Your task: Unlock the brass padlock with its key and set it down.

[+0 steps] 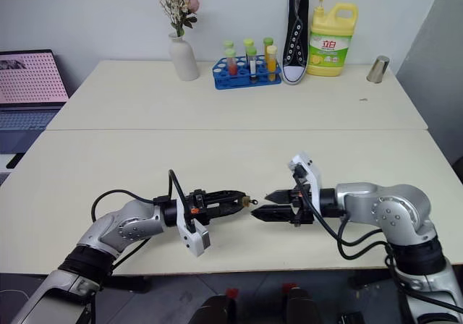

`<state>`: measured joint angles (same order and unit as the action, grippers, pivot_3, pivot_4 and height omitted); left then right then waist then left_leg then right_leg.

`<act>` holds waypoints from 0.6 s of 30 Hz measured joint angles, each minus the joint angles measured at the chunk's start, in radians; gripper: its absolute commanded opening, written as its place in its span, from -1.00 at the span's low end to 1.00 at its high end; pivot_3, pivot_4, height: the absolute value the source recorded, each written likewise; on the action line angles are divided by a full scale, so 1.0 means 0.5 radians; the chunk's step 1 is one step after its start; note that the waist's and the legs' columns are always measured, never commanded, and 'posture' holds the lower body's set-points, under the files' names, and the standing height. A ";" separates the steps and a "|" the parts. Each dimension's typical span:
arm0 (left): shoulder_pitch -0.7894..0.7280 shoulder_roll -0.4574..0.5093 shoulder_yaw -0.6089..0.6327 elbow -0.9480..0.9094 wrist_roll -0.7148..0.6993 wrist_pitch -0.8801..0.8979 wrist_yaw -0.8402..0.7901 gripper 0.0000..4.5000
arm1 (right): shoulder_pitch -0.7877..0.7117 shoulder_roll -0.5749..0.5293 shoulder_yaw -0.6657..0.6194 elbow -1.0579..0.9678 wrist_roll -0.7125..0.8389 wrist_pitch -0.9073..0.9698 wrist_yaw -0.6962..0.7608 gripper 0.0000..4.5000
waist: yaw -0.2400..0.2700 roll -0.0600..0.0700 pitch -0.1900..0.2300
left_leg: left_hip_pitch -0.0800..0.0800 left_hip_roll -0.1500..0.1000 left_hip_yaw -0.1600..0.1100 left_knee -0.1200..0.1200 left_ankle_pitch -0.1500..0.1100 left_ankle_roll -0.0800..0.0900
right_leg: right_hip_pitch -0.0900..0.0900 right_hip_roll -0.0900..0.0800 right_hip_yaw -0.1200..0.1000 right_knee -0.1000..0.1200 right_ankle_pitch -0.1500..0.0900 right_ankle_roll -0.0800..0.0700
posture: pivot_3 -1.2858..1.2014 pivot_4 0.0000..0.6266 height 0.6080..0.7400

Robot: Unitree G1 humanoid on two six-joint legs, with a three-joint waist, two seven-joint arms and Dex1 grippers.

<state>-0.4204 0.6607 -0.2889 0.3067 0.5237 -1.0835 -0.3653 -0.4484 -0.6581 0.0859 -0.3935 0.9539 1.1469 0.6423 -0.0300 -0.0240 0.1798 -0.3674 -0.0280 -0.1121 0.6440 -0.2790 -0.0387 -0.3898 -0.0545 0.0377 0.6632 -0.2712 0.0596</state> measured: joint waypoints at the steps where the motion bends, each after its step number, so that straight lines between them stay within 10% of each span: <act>1: 0.000 0.000 0.000 0.000 -0.007 0.007 0.000 -0.57 | 0.029 0.002 0.020 -0.024 -0.040 -0.061 0.035 1.00 | -0.002 0.000 0.000 | 0.000 0.001 0.000 0.000 0.000 0.000 | 0.000 0.000 0.000 0.000 0.000 0.000 | 0.03 -0.52 1.00; 18: -0.040 -0.022 -0.058 0.000 -0.026 0.003 -0.005 -0.57 | 0.005 0.369 0.177 0.120 -0.292 -0.199 -0.012 1.00 | -0.001 0.000 0.000 | 0.000 0.002 0.000 0.000 0.000 0.000 | 0.000 0.001 0.000 0.001 0.000 -0.001 | 0.03 -0.52 1.00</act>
<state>-0.4406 0.6499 -0.3178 0.3068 0.5109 -1.0820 -0.3677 -0.4458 -0.4735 0.1743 -0.3338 0.8080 1.0472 0.6364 -0.0303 -0.0238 0.1800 -0.3672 -0.0271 -0.1123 0.6441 -0.2790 -0.0388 -0.3899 -0.0539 0.0379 0.6635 -0.2710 0.0593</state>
